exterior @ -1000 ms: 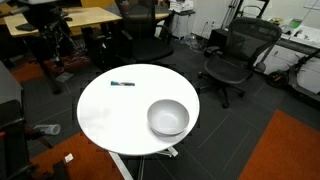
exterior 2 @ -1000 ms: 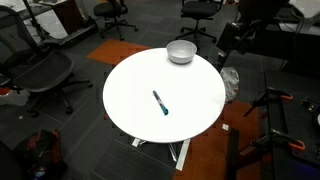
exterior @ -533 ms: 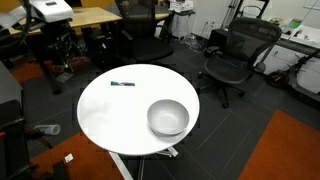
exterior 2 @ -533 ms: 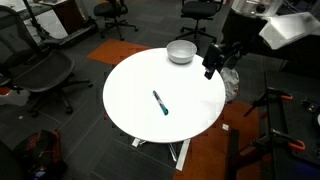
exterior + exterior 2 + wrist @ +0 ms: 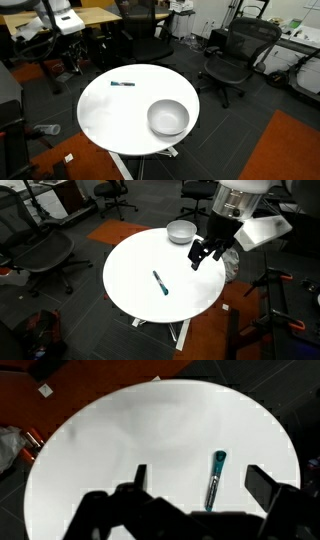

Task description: Put the marker in the bowl

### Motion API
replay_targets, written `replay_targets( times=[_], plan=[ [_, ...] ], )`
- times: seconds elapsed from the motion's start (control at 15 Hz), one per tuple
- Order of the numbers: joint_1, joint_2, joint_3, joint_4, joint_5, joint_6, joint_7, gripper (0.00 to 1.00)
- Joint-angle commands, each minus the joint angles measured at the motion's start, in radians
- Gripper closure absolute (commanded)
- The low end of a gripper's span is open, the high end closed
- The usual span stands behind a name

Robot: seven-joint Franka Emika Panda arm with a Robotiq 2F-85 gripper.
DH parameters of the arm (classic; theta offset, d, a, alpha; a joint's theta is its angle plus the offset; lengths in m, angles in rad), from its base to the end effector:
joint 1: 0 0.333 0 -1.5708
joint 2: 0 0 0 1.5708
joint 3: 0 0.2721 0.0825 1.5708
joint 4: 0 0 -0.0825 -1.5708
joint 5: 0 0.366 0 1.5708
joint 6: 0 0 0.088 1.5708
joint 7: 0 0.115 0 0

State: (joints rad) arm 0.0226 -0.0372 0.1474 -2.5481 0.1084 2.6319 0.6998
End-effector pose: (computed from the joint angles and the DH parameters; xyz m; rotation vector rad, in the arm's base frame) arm 0.4498 0.0745 0.2573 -2.8944 0.9288 -0.1326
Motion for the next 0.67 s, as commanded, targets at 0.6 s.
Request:
replay_targets(
  times=[0.6],
  plan=[
    [0.128, 0.268, -0.093, 0.222, -0.188, 0.041, 0.157, 0.00]
  ],
)
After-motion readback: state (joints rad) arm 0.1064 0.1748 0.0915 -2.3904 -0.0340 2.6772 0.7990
